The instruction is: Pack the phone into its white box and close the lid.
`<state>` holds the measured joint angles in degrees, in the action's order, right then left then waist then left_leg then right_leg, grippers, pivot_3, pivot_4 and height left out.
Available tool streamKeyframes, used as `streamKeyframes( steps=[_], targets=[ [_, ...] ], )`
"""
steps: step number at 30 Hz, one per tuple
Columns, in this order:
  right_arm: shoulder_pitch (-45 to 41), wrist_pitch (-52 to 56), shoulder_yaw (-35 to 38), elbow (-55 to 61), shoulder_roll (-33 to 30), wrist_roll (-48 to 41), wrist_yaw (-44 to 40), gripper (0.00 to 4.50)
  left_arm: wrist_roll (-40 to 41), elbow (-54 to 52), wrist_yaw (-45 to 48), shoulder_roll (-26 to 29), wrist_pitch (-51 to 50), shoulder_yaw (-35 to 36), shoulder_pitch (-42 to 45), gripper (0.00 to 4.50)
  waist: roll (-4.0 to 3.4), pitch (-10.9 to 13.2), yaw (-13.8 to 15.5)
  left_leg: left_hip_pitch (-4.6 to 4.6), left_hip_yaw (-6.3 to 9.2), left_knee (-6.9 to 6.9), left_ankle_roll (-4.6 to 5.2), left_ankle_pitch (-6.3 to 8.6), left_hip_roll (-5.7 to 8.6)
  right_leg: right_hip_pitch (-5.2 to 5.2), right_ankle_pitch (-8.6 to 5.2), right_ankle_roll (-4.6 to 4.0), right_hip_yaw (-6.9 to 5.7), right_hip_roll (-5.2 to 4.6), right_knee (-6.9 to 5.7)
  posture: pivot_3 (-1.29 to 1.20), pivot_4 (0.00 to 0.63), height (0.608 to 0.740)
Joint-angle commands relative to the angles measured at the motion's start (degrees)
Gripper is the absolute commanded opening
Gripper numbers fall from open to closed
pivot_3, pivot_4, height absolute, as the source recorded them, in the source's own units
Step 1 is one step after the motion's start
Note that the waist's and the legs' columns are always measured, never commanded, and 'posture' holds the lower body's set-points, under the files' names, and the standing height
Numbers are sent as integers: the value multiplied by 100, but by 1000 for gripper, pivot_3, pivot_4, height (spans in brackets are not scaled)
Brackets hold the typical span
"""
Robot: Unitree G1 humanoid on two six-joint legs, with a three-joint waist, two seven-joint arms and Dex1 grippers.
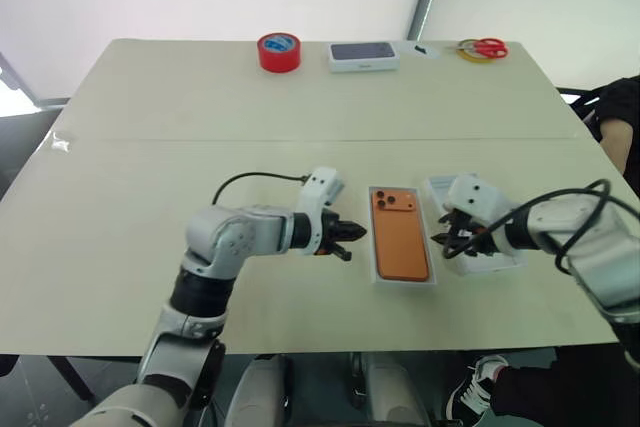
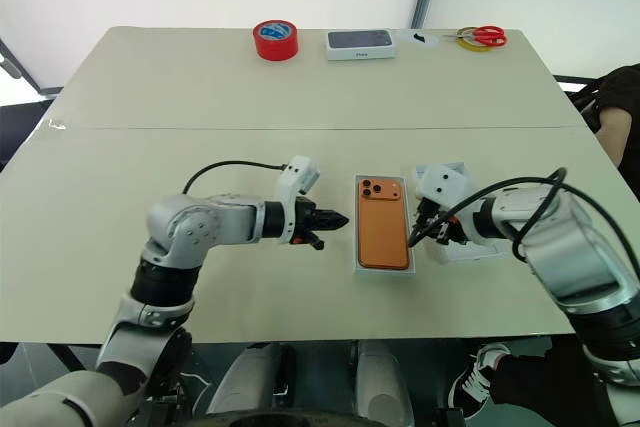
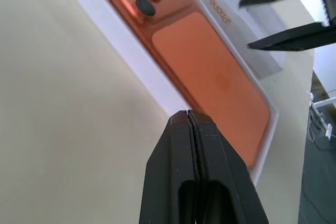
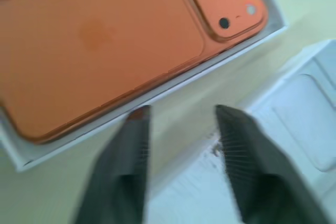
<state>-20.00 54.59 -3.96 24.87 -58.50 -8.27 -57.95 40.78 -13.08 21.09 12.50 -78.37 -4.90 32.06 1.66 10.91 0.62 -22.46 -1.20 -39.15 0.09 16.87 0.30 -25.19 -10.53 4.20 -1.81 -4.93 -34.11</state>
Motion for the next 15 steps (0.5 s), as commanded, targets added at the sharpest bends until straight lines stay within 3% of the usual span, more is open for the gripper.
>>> streamKeyframes(
  steps=[1, 8, 15],
  targets=[
    [-227, 319, 248, -29, -229, -201, -3, 2817, 69, -528, 197, 361, 156, 198, -145, 0, 0, 0, 5, 0, 0, 0, 0, 0, 0, 0, 0, 0, 0, 0, 0, 0, 150, 732],
    [-876, 1555, -155, -797, 51, -344, 451, 2817, -874, -1296, 1532, 1529, 2838, -412, -893, 0, 0, 0, 22, -3, -6, 1, -1, 0, 1, -3, 0, -6, 3, -7, 5, 0, 150, 732],
    [-1514, 2620, -526, -1126, 323, -654, 710, 2817, -1573, -1363, 2545, 2091, 4556, -835, -1349, 0, -4, 1, 11, -7, -9, -1, -1, 1, 3, -7, 2, -9, 3, -12, 7, 0, 150, 732]
  ],
)
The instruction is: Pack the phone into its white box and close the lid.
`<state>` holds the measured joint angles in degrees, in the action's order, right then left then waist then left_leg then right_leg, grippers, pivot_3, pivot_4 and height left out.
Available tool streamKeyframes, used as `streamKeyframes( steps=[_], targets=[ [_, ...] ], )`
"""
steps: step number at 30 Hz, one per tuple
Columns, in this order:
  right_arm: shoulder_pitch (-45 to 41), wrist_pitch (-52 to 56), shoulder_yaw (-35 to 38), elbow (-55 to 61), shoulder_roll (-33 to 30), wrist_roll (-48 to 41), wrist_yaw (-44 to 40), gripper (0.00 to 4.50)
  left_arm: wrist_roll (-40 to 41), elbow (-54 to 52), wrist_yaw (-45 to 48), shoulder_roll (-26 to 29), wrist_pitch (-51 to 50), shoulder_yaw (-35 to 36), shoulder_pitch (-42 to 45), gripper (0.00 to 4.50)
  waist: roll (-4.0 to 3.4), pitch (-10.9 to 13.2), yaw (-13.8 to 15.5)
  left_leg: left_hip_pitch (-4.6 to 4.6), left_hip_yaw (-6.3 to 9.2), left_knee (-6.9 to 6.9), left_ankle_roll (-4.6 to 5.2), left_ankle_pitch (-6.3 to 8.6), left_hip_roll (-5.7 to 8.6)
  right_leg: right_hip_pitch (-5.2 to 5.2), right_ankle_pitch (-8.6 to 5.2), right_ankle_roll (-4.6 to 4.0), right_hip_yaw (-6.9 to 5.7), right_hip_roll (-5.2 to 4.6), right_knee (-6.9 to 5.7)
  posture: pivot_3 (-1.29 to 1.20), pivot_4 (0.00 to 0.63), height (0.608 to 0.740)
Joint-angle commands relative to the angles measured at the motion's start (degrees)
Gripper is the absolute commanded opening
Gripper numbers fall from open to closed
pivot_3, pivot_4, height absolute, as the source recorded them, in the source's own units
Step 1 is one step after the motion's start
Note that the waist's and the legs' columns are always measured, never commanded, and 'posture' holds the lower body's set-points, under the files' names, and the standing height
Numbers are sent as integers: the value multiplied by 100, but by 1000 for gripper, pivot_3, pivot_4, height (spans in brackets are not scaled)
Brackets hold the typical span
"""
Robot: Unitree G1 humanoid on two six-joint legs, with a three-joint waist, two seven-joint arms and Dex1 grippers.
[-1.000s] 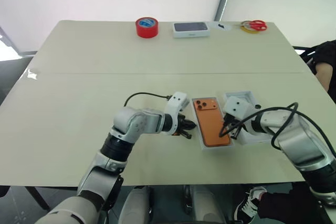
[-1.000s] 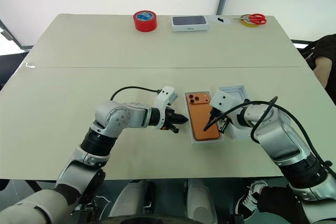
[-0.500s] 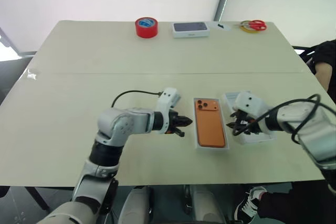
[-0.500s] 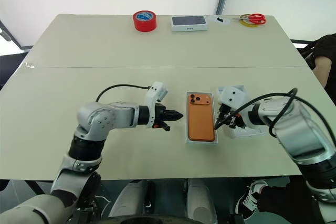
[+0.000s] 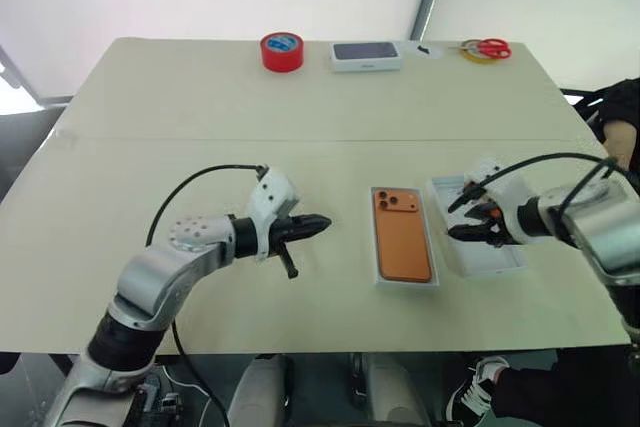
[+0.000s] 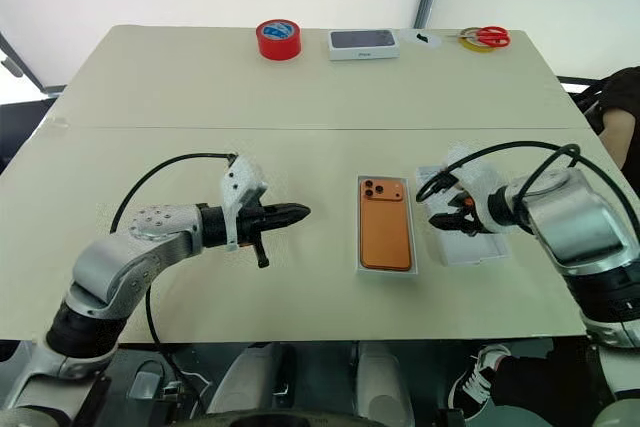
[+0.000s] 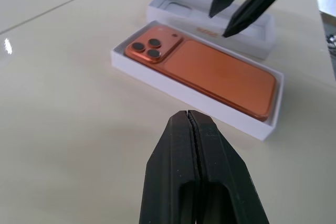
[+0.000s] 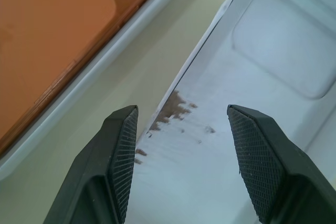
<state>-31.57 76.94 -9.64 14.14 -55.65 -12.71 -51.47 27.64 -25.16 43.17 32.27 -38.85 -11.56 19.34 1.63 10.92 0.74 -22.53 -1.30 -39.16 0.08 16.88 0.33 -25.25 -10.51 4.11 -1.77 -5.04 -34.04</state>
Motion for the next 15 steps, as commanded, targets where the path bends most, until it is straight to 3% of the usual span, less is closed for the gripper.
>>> streamKeyframes(
  steps=[1, 10, 13, 15],
  targets=[
    [-466, 536, 33, -114, 92, -272, 88, 2817, -329, -144, 424, 157, 736, -221, -124, 0, -1, 0, -2, 1, 0, 0, 0, 0, 0, 0, 0, 0, 0, 1, 0, 0, 150, 732],
    [-997, 1280, -431, -453, 495, -417, 759, 2817, -503, -165, 582, 51, 1210, -286, -432, 0, -2, 0, -2, -3, 2, 0, 3, 1, -3, -2, 0, 3, -2, 4, -1, 0, 150, 732],
    [-1004, 1420, -450, -446, 571, -472, 939, 1985, -512, -186, 612, 76, 1286, -286, -512, 0, -2, 0, -5, -3, 1, 0, 3, 1, -3, -3, 0, 4, -1, 4, -2, 0, 150, 732],
    [-1018, 1518, -412, -448, 619, -522, 1045, 1008, -516, -182, 627, 89, 1322, -279, -550, 0, -2, 0, -7, -2, 1, 0, 3, 1, -3, -2, 0, 4, -1, 5, -2, 0, 150, 732]
  ],
)
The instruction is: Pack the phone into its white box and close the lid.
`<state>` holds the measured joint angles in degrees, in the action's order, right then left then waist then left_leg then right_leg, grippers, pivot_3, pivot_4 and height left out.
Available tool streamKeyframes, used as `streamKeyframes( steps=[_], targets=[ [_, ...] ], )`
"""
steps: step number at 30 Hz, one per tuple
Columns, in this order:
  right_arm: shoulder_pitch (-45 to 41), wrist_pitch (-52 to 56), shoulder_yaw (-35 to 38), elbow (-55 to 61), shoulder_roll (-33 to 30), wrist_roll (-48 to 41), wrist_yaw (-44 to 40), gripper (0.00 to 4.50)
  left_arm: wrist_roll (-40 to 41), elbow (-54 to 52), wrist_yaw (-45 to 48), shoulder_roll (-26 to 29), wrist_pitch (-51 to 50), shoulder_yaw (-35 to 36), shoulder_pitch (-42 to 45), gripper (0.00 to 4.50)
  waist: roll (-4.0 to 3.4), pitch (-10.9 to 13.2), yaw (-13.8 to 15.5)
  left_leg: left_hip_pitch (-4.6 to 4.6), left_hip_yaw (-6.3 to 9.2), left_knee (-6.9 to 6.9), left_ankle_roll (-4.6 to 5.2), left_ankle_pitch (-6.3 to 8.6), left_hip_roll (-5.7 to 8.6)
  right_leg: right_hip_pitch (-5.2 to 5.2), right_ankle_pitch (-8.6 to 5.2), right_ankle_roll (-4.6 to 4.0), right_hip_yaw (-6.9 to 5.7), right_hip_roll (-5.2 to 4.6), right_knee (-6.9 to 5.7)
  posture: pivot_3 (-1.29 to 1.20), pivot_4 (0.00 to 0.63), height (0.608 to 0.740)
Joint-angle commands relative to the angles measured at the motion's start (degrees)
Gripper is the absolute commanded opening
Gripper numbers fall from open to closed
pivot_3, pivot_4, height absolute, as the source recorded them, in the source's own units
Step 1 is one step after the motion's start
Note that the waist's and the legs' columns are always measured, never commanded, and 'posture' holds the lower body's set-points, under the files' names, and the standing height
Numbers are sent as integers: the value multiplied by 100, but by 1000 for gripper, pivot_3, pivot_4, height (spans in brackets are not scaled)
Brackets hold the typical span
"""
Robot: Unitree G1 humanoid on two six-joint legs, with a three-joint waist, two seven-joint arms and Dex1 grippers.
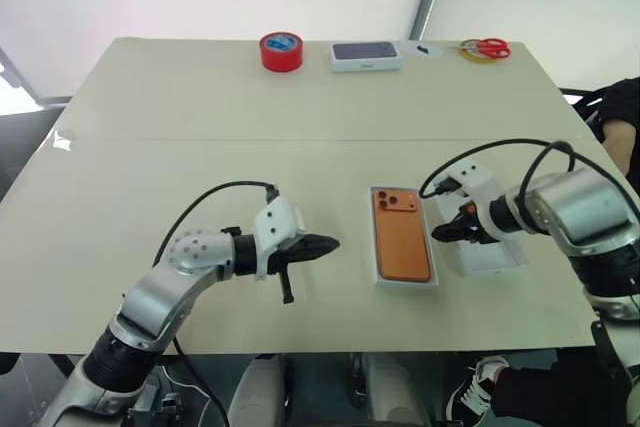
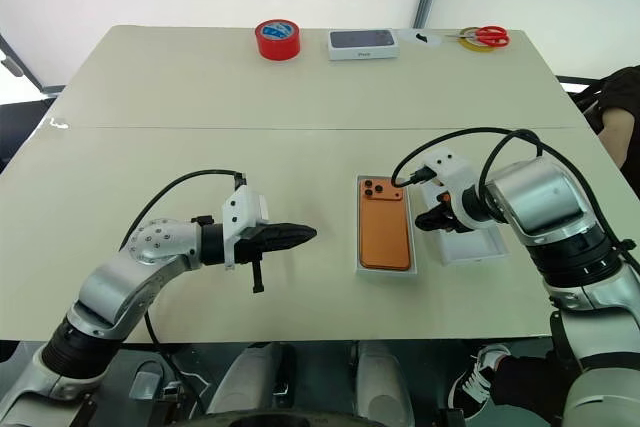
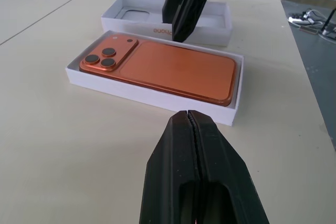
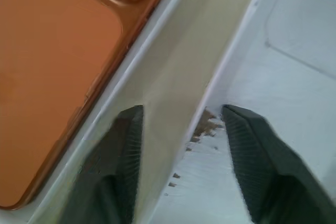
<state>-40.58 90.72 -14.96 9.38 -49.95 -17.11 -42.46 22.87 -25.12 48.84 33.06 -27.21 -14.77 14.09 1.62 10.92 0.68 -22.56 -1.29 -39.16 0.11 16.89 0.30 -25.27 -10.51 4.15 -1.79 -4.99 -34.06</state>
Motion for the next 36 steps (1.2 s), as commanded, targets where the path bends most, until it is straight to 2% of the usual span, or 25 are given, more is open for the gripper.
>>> streamKeyframes(
  steps=[1, 2, 8, 11, 14, 17, 20, 25, 28, 30, 36],
  targets=[
    [-120, 166, 135, 19, 64, -117, 183, 515, -46, -178, 67, 12, 174, 44, -39, 0, 0, 0, 0, 0, 0, 0, 0, 0, 0, 0, 0, 0, 0, 0, 0, 0, 150, 732],
    [-117, 174, 153, 8, 74, -147, 216, 26, -63, -166, 71, 16, 188, 42, -53, 0, 0, 0, -1, 1, 0, 0, 0, 0, -1, 0, 0, 0, 0, 1, -1, 0, 150, 732],
    [-330, 178, 712, -389, 207, -461, 550, 26, -136, -134, 56, 7, 245, 106, -135, 0, 0, 0, -4, 2, 0, 0, 0, 0, -1, 2, 0, 1, 0, 3, -2, 0, 150, 732],
    [-862, 178, 1368, -1062, 351, -763, 744, 26, -88, -66, -36, -6, 325, 344, -230, 0, -7, 4, -34, 3, -3, 0, 0, 0, -2, 0, 1, 1, 2, 5, -4, 0, 150, 732],
    [-1544, 178, 2061, -1811, 524, -1448, 924, 26, 38, 124, -183, -63, 336, 734, -286, 0, -13, 8, -37, 1, -2, 1, 1, 0, -5, -5, 2, 2, 3, 9, -8, 0, 150, 732],
    [-2046, 178, 2519, -2426, 764, -2665, 1367, 26, 16, 340, -245, -55, 368, 1014, -323, 0, -12, 7, -44, 1, 1, 3, 1, 0, -13, -3, 5, 8, 2, 22, -5, 0, 150, 732],
    [-2264, 178, 2662, -2954, 1031, -4422, 2316, 26, -27, 563, -280, -40, 433, 1232, -312, 0, -12, 7, -55, 3, 0, 5, 3, 1, -18, -2, 8, 11, 3, 26, -5, 0, 150, 732],
    [-2216, 178, 2207, -3705, 1393, -7583, 4298, 26, -53, 850, -277, -4, 507, 1419, -169, 0, -13, 8, -57, 1, -2, 4, 3, 1, -19, -2, 13, 16, 7, 25, -6, 0, 150, 732],
    [-1855, -355, 1780, -3432, 1450, -9268, 5584, 26, -81, 862, -269, -26, 510, 1392, -106, 0, -11, 7, -30, -2, -2, 4, 4, 1, -16, -2, 14, 18, 7, 21, -5, 0, 150, 732],
    [-1629, -566, 1759, -3201, 1653, -9589, 5960, 26, -103, 849, -294, -71, 492, 1344, -64, 0, -11, 7, -26, -3, -1, 3, 5, 2, -15, 1, 14, 19, 7, 20, -3, 0, 150, 732],
    [-654, -1100, 2239, -2185, 2687, -9589, 6926, 26, -203, 889, -418, -314, 448, 1126, 132, 0, -14, 5, -34, -1, -1, 0, 6, 2, -19, -1, 16, 21, 8, 22, -11, 0, 150, 732]
  ],
)
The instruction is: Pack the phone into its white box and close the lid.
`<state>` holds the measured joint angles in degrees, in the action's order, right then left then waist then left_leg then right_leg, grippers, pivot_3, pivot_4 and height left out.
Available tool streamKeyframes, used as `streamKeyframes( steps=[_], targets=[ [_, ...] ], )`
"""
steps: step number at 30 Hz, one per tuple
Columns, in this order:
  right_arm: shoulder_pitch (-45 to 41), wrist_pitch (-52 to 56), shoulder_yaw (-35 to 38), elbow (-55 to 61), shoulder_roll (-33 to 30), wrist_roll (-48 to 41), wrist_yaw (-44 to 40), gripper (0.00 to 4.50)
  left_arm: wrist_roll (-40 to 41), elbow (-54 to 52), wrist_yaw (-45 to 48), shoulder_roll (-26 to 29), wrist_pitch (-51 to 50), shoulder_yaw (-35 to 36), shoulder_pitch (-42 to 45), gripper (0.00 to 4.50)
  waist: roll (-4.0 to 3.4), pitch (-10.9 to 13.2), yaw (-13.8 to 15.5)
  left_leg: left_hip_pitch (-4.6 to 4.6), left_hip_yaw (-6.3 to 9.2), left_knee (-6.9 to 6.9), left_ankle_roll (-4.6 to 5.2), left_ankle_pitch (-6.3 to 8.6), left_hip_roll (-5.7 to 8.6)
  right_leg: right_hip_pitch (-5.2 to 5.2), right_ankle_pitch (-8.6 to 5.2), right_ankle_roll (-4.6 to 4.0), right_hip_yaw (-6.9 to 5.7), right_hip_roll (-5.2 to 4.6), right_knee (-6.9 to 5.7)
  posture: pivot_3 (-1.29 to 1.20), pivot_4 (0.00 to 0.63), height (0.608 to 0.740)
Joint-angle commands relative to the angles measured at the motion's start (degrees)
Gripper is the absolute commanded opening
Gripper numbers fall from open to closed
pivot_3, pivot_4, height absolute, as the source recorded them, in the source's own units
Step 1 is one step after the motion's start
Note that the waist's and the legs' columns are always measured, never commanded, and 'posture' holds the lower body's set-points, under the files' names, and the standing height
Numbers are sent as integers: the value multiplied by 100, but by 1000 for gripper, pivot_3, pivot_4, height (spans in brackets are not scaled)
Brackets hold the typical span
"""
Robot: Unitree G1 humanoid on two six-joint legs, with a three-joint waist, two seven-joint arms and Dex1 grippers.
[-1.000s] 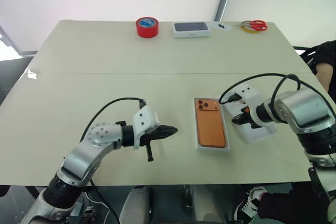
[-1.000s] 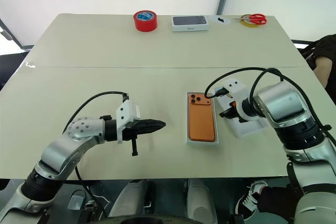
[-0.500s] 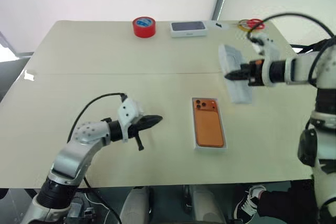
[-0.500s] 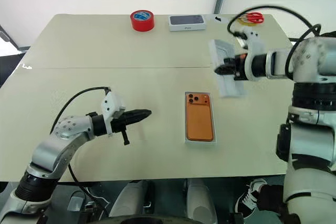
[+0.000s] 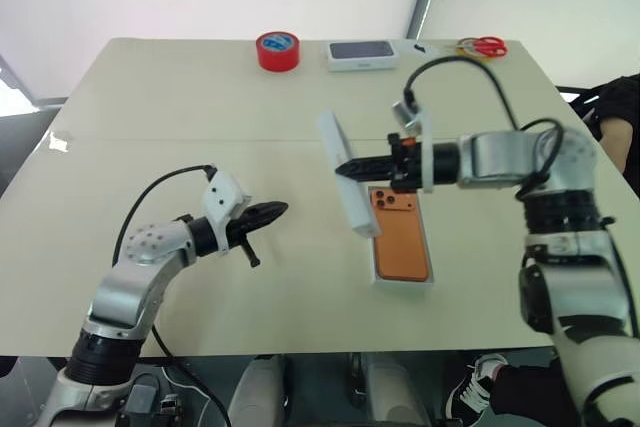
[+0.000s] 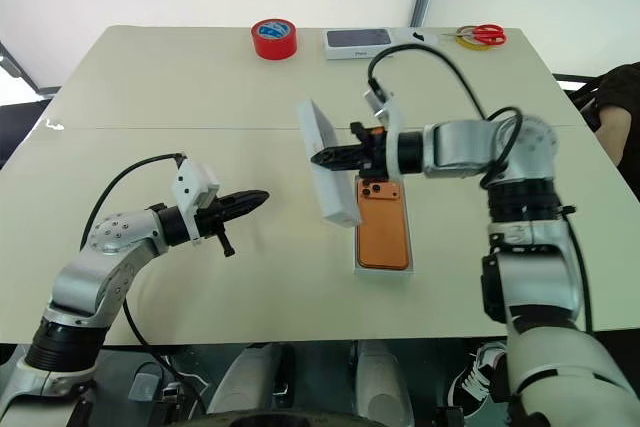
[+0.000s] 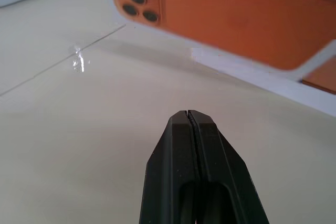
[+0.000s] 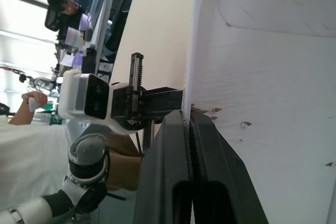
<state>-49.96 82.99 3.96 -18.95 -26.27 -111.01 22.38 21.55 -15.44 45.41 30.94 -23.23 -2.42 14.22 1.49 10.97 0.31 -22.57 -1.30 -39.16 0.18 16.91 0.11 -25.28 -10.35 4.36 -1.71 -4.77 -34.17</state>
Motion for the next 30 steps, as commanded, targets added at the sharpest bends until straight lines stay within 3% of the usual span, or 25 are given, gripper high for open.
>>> streamKeyframes(
  steps=[1, 4, 7, 10, 14, 18, 20, 24, 27, 30],
  targets=[
    [512, -466, 419, 905, 515, -199, 669, 26, -80, -61, -107, -168, 36, -161, 176, 0, -1, 0, 4, 0, 2, 1, 0, 0, -1, 0, 0, 1, -1, 1, -1, 0, 150, 732],
    [1077, -807, 577, 1536, 935, -199, 1300, 26, -146, 30, -179, -340, 23, -309, 319, 0, -2, -1, 8, -2, 1, 1, 0, 0, -2, -4, 1, 2, 0, 2, -2, 0, 150, 732],
    [1450, -925, 612, 1831, 846, -199, 1618, 26, -292, 198, -215, -501, 46, -542, 474, 0, -3, -2, 20, -2, 1, -1, 0, 0, 3, -2, 0, 1, 1, -2, -2, 0, 150, 732],
    [1521, -898, 573, 1918, 564, -199, 1605, 930, -375, 341, -237, -639, 40, -684, 614, 0, -4, -2, 14, 1, -1, -2, 0, 0, 2, 0, -1, -1, 2, 0, 0, 0, 150, 732],
    [1244, -592, 225, 1946, -485, -199, 1106, 2985, -453, 512, -249, -845, 43, -838, 786, 0, -6, -1, 18, 0, 0, -1, 0, 0, 1, 0, -2, -2, 2, 2, 1, 0, 150, 732],
    [769, -308, -108, 1982, -1781, -140, 492, 2985, -588, 696, -293, -1081, 62, -1012, 954, 0, -9, 1, 20, -2, -4, -1, 2, 1, 1, -4, -6, -7, 4, 2, 5, 0, 150, 732],
    [641, -271, -81, 1874, -2138, 112, 19, 2985, -632, 752, -326, -1200, 52, -1098, 1032, 0, -8, 0, 33, -3, -1, 0, 3, 1, -1, -2, -7, -7, 3, 6, 8, 0, 150, 732],
    [584, -357, -153, 1780, -2615, 1690, -1048, 2985, -731, 852, -351, -1453, 0, -1303, 1168, 0, -6, -1, 39, -2, -3, -1, 8, 4, -3, 0, -7, -6, 3, 9, 12, 0, 150, 732],
    [597, -594, -427, 2077, -2889, 2921, -1993, 2222, -870, 980, -378, -1594, -8, -1487, 1232, 0, -6, -1, 40, -3, -5, -2, 8, 4, -2, -1, -7, -7, 5, 7, 12, 0, 150, 732],
    [589, -776, -561, 2267, -2978, 3665, -2771, 678, -947, 1071, -399, -1688, -11, -1572, 1262, 0, -6, -1, 26, -4, -5, -1, 10, 5, -2, -3, -6, -4, 5, 8, 13, 0, 150, 732]
  ],
)
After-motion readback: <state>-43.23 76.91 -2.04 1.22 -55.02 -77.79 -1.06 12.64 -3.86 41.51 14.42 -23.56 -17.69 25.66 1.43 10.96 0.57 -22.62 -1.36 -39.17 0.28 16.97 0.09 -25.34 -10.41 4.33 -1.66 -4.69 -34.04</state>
